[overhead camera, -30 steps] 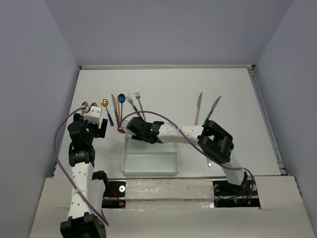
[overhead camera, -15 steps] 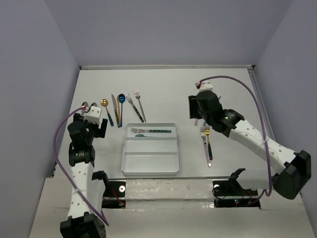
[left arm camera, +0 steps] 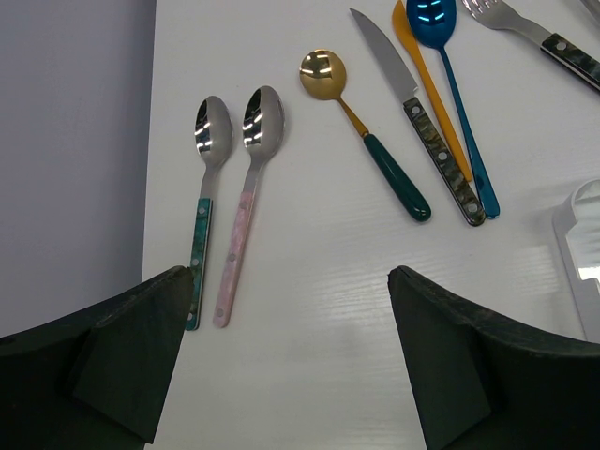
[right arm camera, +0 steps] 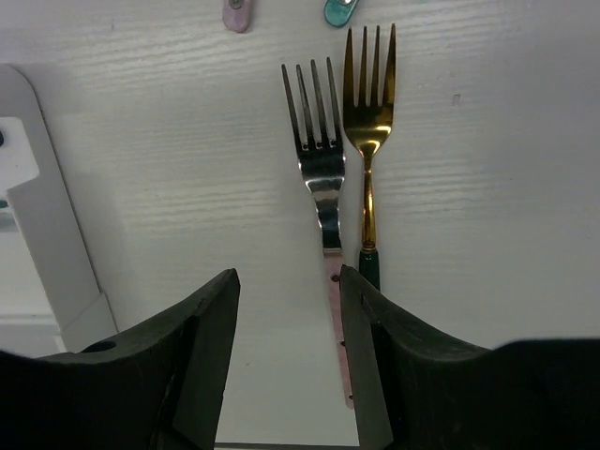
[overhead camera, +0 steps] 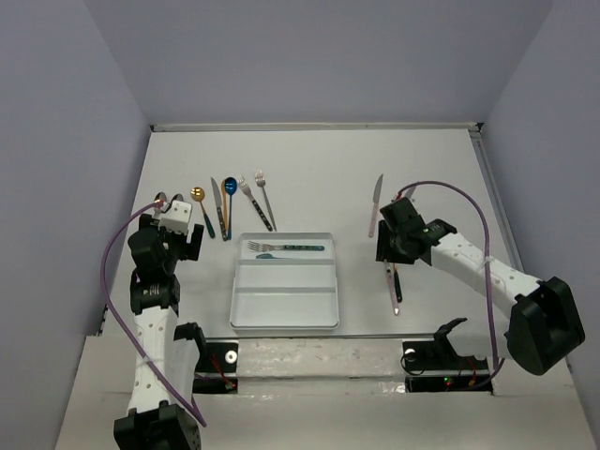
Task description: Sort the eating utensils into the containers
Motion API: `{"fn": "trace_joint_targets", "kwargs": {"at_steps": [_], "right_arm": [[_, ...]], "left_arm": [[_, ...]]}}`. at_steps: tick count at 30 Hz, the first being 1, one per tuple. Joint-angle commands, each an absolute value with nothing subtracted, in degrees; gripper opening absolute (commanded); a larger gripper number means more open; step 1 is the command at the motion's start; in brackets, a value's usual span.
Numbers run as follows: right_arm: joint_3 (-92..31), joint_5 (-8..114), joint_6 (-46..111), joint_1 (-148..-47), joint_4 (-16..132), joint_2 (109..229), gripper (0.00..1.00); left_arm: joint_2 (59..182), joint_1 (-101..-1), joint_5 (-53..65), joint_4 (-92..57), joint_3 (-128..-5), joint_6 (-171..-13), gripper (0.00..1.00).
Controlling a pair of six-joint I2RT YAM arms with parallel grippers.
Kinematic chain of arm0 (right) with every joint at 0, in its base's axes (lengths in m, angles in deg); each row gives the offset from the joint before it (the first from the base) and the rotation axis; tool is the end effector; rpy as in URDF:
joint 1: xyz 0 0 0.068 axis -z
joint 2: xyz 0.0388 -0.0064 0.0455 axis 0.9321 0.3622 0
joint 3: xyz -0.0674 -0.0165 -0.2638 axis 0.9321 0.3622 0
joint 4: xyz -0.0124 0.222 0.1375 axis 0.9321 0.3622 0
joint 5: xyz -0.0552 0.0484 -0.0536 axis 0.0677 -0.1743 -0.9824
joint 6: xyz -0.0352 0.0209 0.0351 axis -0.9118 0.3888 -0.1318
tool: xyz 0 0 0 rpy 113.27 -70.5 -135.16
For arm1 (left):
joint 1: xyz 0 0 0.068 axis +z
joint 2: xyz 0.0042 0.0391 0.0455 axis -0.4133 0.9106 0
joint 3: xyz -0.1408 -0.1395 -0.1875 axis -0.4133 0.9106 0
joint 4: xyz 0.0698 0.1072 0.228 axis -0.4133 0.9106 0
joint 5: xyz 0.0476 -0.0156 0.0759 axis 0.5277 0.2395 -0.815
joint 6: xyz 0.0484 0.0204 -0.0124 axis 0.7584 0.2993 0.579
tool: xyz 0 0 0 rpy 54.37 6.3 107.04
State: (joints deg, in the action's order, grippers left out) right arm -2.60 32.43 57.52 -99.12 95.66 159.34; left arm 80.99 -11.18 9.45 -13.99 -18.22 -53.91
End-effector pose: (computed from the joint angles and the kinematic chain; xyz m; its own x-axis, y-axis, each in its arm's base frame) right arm 0.2072 0.1123 0.2250 -0.8574 0.0938 -0.5061 0.0582 0.9946 0.0857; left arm 0.1611 0.0303 0.2509 -0.2147 0.4012 -0.8905 0.0738 0.9158 0.3948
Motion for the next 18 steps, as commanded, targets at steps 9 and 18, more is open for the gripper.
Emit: {"fn": "trace_joint_targets", "kwargs": {"at_steps": [9, 18], "right_arm": [[0.7, 34.9, 60.0, -98.5, 89.7, 167.5, 0.46], [0.7, 31.7, 60.8, -98.5, 90.8, 169.2, 0.46]], "left_arm": [[79.4, -10.9, 9.1, -16.6, -17.9, -54.2, 0.99], [79.4, -10.9, 9.1, -16.7, -17.8, -54.2, 0.99]]}}
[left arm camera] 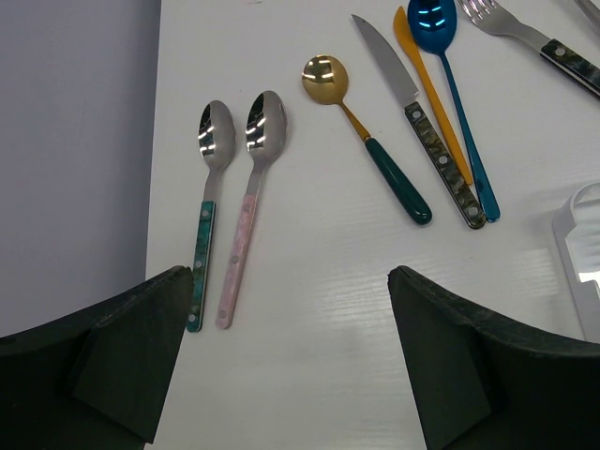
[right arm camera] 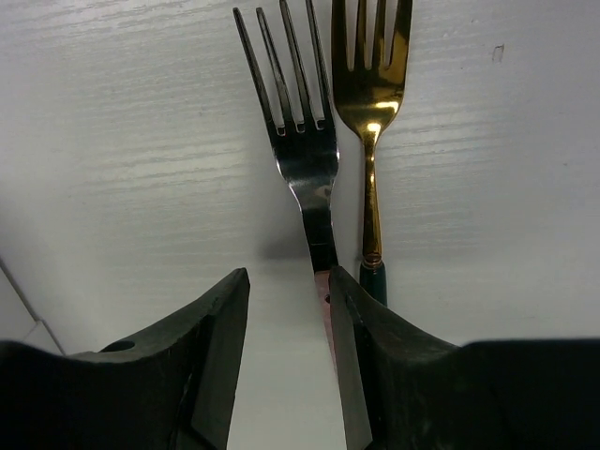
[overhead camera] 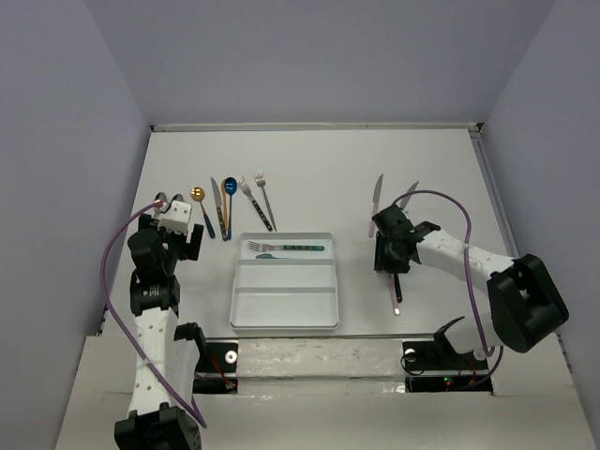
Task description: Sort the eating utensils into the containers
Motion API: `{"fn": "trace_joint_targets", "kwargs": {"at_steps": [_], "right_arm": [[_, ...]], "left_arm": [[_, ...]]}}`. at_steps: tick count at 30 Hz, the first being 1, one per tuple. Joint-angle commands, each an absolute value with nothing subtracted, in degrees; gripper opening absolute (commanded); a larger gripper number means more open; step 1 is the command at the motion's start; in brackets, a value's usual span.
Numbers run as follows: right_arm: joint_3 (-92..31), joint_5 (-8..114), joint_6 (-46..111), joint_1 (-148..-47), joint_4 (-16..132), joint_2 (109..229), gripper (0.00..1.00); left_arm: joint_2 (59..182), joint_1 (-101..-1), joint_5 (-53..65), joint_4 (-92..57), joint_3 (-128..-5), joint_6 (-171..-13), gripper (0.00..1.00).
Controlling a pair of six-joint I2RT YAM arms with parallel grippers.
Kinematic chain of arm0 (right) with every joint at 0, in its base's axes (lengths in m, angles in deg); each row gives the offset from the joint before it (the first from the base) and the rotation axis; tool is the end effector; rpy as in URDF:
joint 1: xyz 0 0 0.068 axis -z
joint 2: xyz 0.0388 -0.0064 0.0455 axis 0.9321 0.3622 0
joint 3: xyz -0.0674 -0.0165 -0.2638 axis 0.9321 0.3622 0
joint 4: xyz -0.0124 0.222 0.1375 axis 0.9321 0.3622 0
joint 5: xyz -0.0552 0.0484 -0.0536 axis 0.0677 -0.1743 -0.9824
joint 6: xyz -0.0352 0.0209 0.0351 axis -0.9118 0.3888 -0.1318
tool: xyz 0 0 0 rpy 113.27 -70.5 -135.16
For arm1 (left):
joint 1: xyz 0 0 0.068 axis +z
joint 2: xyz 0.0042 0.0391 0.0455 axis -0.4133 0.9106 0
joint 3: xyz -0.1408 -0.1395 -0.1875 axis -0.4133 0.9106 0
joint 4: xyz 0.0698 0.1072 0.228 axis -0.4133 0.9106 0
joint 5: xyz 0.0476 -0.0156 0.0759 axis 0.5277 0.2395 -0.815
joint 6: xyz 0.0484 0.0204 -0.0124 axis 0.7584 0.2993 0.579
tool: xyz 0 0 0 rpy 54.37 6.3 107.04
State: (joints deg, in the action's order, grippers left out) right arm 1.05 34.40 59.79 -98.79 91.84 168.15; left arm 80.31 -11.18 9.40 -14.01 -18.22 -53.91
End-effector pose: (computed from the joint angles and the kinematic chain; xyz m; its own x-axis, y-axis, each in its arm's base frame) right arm 0.2154 0.1168 0.1755 -0.9198 0.1043 -0.3782 0.0948 0.9945 0.0436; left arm 0.1595 0.0300 0.2526 -0.2045 0.4037 -0.8918 0.0683 0.9147 0.3984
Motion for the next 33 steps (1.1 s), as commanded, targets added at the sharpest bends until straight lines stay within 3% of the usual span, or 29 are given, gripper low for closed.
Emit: {"fn": "trace_joint_targets", "kwargs": {"at_steps": [1, 13, 15, 16, 19, 24, 28, 33], "right_arm": [[0.5, 31.2, 61.0, -98.5, 91.4, 169.5, 0.46], [-1.1, 31.3, 61.6, -98.5, 91.9, 175.5, 0.49], [-1.5, 33.1, 60.9, -98.5, 91.2, 177.4, 0.41], [-1.6, 34.5, 60.8, -98.5, 90.5, 177.8, 0.30], [-1.7, 35.8, 59.9, -98.5, 89.8, 177.3, 0.09], [-2.9, 37.8, 56.9, -98.5, 89.9, 176.3, 0.00], [-6.7, 41.0, 52.6, -99.3, 91.3, 177.2, 0.00], [-23.0, 26.3, 46.1, -111.4, 94.4, 172.5, 0.00]], "left_arm": [[79.4, -10.9, 9.1, -16.7, -17.7, -54.2, 0.99], [79.2, -10.9, 8.7, -17.0, -17.7, -54.2, 0.99], [79.1, -10.9, 8.7, -17.0, -17.6, -54.2, 0.99], [79.2, -11.0, 8.6, -17.0, -17.6, -54.2, 0.99], [79.1, -10.9, 8.7, -17.0, -17.6, -54.2, 0.99], [79.0, -10.9, 8.6, -17.1, -17.5, -54.2, 0.99], [79.1, -10.9, 8.6, -17.1, -17.6, -54.2, 0.99], [79.7, -10.8, 8.6, -17.2, -17.7, -54.2, 0.99]]}}
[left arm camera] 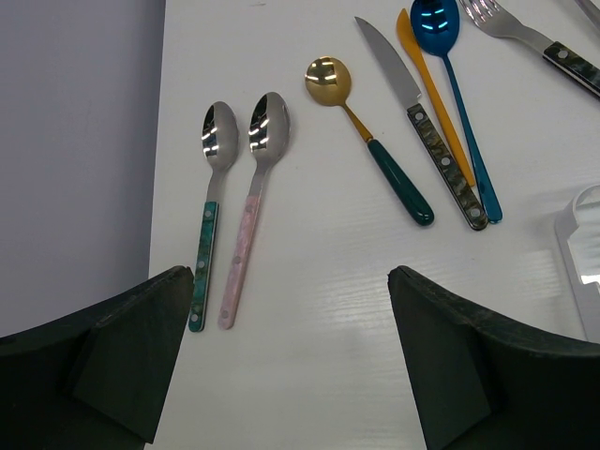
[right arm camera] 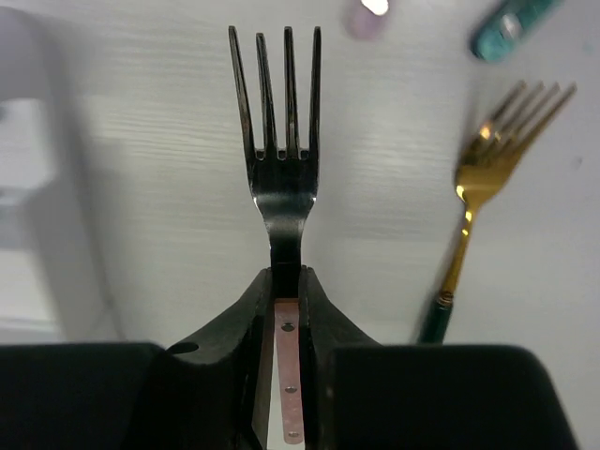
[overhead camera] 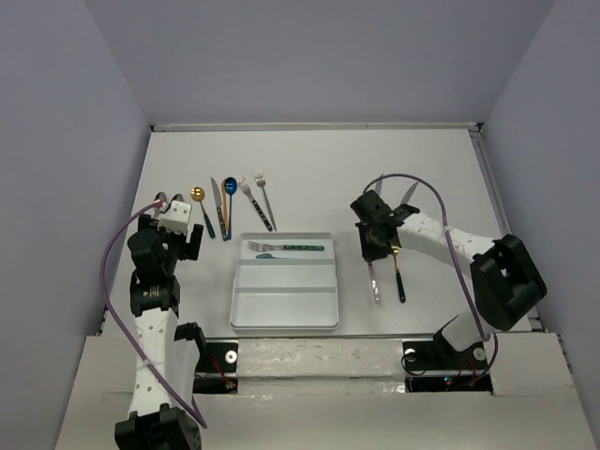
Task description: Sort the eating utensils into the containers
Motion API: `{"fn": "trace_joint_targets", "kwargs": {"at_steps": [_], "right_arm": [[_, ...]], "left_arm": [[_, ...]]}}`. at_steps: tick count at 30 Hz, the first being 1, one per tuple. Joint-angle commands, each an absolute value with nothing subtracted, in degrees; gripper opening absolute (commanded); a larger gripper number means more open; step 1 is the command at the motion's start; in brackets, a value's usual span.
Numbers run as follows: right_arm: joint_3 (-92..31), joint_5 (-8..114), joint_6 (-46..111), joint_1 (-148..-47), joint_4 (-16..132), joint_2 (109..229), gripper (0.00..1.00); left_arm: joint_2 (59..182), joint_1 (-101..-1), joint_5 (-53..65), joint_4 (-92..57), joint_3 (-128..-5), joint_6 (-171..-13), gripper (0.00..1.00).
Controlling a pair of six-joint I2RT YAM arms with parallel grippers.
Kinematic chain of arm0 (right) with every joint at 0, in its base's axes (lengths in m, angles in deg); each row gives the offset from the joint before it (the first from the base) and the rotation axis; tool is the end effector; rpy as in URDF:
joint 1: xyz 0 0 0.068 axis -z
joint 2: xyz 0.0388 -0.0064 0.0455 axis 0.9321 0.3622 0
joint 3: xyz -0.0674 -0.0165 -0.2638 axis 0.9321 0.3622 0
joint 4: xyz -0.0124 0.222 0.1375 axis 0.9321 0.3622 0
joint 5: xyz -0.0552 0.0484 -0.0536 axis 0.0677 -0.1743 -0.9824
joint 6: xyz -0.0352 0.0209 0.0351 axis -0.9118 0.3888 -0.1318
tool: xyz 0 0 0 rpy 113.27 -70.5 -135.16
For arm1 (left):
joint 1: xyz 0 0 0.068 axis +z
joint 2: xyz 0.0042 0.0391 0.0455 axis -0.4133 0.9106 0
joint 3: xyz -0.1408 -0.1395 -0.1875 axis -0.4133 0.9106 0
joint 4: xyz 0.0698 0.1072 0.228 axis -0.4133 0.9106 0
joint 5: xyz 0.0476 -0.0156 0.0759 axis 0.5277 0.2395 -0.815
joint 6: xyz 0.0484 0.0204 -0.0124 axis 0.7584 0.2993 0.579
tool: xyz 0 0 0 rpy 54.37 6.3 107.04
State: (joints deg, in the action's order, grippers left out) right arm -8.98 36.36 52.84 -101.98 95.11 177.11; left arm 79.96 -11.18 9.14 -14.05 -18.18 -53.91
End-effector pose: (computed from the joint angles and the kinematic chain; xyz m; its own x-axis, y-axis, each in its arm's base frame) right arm 0.2404 0.1509 0.1823 -0.9392 -0.0763 -0.3347 -0.0836 0.9965 0.0075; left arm 0.1587 0.0300 0.2533 -0.2012 0.4049 -0.8920 0.0620 0.9140 0.4009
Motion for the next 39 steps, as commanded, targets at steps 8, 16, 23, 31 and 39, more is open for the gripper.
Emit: {"fn": "trace_joint_targets", "kwargs": {"at_steps": [8, 16, 23, 31, 39], "right_arm": [[-39.6, 24.6, 13.1, -124.5, 75.7, 183.1, 0.00], [-48.6, 20.3, -5.0, -133.3, 76.5, 201.8, 0.00], [-48.2, 22.3, -7.3, -133.3, 76.3, 207.1, 0.00], [-47.4, 20.8, -7.1, -133.3, 76.5, 208.2, 0.41], [-46.2, 17.7, -0.2, -133.3, 76.3, 199.1, 0.52]], "left_arm": [[79.3, -11.0, 11.4, -17.7, -17.5, -51.6, 0.99], [80.3, -10.9, 7.5, -19.1, -17.3, -53.7, 0.99], [80.3, -11.0, 8.1, -18.9, -17.3, -53.4, 0.99], [80.3, -10.9, 8.1, -18.9, -17.3, -53.4, 0.99], [80.2, -10.9, 8.6, -18.8, -17.3, -53.1, 0.99]]}}
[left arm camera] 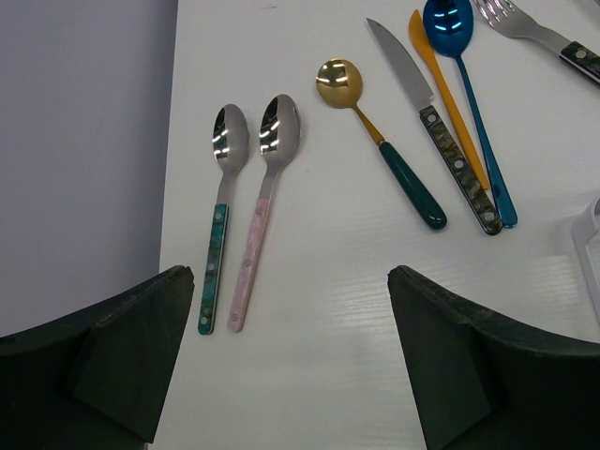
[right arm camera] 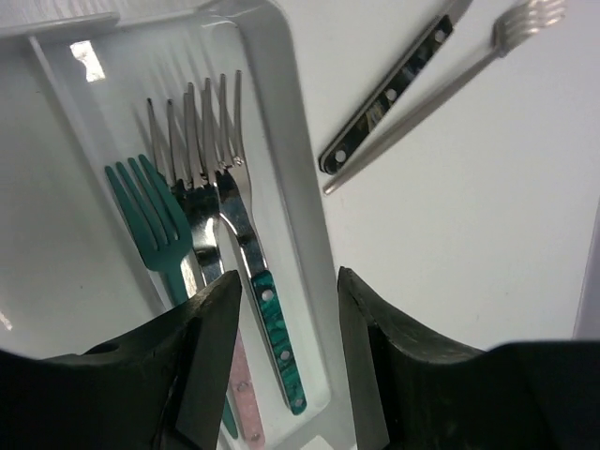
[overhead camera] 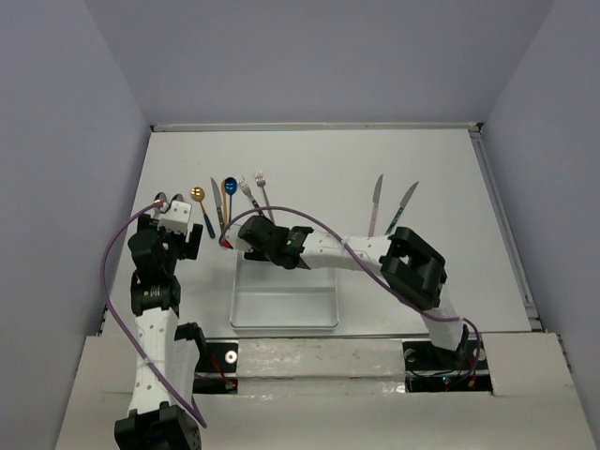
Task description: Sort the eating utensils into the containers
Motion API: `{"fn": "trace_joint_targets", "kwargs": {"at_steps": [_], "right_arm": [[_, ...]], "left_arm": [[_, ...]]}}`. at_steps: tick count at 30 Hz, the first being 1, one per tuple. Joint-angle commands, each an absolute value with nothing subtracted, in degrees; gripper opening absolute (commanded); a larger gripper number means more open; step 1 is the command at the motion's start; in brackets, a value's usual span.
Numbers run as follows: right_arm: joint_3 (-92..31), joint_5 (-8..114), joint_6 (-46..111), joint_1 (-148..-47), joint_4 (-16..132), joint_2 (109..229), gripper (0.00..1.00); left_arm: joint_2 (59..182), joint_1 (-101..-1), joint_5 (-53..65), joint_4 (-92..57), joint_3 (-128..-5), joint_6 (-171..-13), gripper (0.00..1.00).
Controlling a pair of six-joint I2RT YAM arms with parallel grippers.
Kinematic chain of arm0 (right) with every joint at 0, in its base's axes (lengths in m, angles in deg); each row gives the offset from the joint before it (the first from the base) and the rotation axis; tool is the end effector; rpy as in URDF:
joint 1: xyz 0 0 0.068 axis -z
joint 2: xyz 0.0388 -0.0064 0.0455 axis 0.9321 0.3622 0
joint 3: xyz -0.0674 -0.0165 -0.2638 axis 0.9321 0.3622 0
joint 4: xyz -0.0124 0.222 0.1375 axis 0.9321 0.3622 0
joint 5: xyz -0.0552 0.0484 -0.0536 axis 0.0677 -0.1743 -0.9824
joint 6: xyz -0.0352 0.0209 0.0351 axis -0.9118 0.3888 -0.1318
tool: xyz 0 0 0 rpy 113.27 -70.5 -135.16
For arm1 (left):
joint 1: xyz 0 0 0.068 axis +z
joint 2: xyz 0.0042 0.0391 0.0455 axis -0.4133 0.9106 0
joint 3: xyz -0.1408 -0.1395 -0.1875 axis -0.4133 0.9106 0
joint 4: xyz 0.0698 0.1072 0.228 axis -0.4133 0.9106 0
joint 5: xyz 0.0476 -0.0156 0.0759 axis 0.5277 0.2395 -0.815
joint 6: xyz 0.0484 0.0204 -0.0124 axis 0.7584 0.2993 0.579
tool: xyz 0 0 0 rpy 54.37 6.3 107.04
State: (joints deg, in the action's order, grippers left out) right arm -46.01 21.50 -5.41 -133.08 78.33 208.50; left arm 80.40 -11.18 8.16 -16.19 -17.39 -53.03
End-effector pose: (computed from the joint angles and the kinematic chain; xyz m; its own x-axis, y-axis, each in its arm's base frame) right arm 0.2145 0.4131 0.1918 0.0844 -0.9166 -0.3909 -0.7827 0.1817 -0.5953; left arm 0.1603 0.0310 0.2512 -0.1943 0.4218 -0.8856 0.0438 0.9057 0.4217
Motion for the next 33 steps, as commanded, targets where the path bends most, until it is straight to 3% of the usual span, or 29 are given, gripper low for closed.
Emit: {"fn": "trace_joint_targets", "kwargs": {"at_steps": [1, 5, 6, 9, 12, 17, 24, 33], "right_arm": [[-46.2, 15.0, 2.4, -133.3, 76.3, 197.2, 0.53], [-39.4, 15.8, 20.3, -127.5, 77.6, 182.7, 0.63], [-37.0, 17.4, 31.0, -125.0, 79.1, 179.5, 0.64], [-24.7, 27.4, 48.4, -109.8, 84.9, 168.1, 0.65], [-6.5, 33.5, 54.8, -95.8, 87.2, 159.7, 0.68], [1.6, 35.0, 57.7, -90.2, 91.8, 151.4, 0.73], [5.9, 34.7, 62.9, -90.2, 91.9, 152.4, 0.75], [4.6, 41.6, 62.3, -90.2, 91.4, 165.4, 0.56]], "left_arm": [[80.2, -10.9, 8.6, -18.7, -17.3, -53.0, 0.99], [80.0, -10.9, 8.7, -18.6, -17.3, -53.0, 0.99], [80.0, -10.9, 8.8, -18.6, -17.3, -53.0, 0.99], [79.9, -10.8, 8.9, -18.5, -17.2, -52.9, 0.99], [80.0, -11.1, 9.3, -18.3, -17.3, -52.7, 0.99], [80.1, -11.0, 9.6, -18.3, -17.3, -52.4, 0.99], [80.0, -11.1, 9.7, -19.0, -17.0, -52.0, 0.99], [78.3, -11.1, 9.4, -19.2, -16.5, -52.1, 0.99]]}}
